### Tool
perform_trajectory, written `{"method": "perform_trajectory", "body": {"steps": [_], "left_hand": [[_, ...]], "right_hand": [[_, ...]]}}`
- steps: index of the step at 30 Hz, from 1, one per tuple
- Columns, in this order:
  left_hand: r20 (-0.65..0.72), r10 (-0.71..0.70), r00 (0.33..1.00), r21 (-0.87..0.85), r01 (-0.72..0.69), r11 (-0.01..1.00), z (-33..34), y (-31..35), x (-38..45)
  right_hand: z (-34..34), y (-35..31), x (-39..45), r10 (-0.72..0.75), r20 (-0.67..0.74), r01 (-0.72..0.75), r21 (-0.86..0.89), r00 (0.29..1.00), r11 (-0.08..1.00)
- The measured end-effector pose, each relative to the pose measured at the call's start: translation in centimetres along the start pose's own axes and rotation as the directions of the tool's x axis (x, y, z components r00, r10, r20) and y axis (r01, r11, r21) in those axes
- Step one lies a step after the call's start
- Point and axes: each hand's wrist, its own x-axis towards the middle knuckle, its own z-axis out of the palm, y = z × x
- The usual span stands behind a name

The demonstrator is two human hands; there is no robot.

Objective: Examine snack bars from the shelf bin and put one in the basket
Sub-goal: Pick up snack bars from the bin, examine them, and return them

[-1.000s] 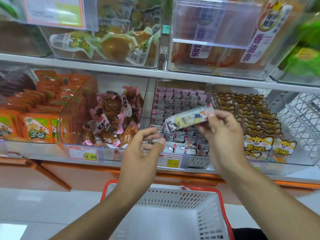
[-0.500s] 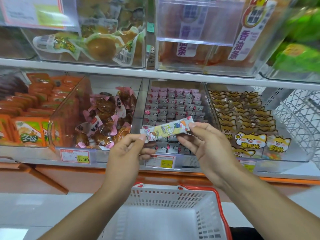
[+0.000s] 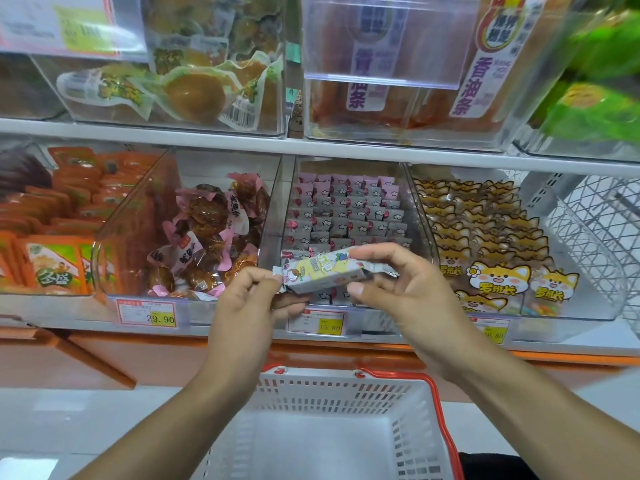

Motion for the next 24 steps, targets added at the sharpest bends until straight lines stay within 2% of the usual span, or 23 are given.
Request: {"method": "perform_trajectory", "body": {"steps": [3,10,14,18,24], "left_hand": [[-0.012,0.034,0.999,-0.052,-0.034,0.998,-0.13,0.17,0.02],[0.070,0.034,0.997,-0.130,-0.024,0.991,0.35,0.70,-0.66],[0.011,-0.024,1.000,-0.189,0.026,0.982,0.32,0.66,-0.48],[-0.017,-0.015,1.000,-0.103,0.013,0.995,-0.14,0.72,-0.20],[0.037,-0.024,0.999,-0.025,0.025,0.999,0.30,0.66,-0.62]], "right_hand": [[0.10,-0.05,-0.03,0.003,-0.025,-0.002,0.028,1.000,1.000],[0.22,-0.23,0.37,0.051,-0.191,-0.028,0.120,0.980,0.992],[0.13,-0.67,0.53,0.134,-0.122,-0.103,0.232,0.983,0.967],[0.11,-0.73,0.51,0.176,-0.120,-0.134,0.298,0.977,0.945],[-0.08,-0.62,0.73,0.177,-0.139,-0.112,0.383,0.974,0.917]]}}
